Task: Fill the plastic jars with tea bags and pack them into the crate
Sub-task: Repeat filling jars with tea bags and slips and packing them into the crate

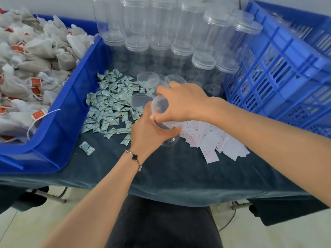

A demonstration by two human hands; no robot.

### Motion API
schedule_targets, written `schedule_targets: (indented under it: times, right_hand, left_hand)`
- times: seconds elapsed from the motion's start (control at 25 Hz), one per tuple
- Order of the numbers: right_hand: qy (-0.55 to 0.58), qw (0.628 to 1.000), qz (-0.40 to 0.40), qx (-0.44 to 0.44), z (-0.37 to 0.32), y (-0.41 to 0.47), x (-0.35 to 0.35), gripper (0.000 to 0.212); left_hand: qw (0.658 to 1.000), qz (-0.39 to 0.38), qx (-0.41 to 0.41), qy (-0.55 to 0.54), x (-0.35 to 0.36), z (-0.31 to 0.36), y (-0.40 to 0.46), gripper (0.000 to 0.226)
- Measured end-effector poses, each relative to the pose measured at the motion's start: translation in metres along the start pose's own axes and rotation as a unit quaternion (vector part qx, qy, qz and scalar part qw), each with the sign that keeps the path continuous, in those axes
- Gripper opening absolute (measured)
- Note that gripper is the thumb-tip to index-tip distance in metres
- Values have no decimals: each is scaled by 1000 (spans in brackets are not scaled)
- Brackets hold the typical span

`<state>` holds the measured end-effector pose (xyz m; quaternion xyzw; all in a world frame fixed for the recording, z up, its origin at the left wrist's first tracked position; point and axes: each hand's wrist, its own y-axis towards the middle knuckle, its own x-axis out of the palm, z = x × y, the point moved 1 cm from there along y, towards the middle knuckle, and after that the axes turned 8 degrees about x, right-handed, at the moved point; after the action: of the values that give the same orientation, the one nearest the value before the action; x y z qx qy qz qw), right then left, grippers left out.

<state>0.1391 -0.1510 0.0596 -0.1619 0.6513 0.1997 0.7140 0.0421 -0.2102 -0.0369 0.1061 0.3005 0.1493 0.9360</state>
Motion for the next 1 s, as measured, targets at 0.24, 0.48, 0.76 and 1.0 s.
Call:
schedule_targets:
  times: [0.24, 0.48, 0.76, 1.0]
  right_hand:
    - [22, 999, 15, -18, 7, 3, 7, 66]
    - [-34, 999, -8, -37, 5, 0, 0, 64]
    - [-37, 989, -42, 137, -33, 1, 14, 77]
    - [9, 982, 147, 116, -22, -14, 32, 59]
  left_hand:
    - [1000, 13, 15, 10, 2, -1, 0, 86]
    - [998, 21, 22, 57, 9, -1, 2, 94]
    - [999, -36, 1, 14, 19, -6, 9, 65]
    - [987, -47, 59, 143, 16, -4, 14, 58]
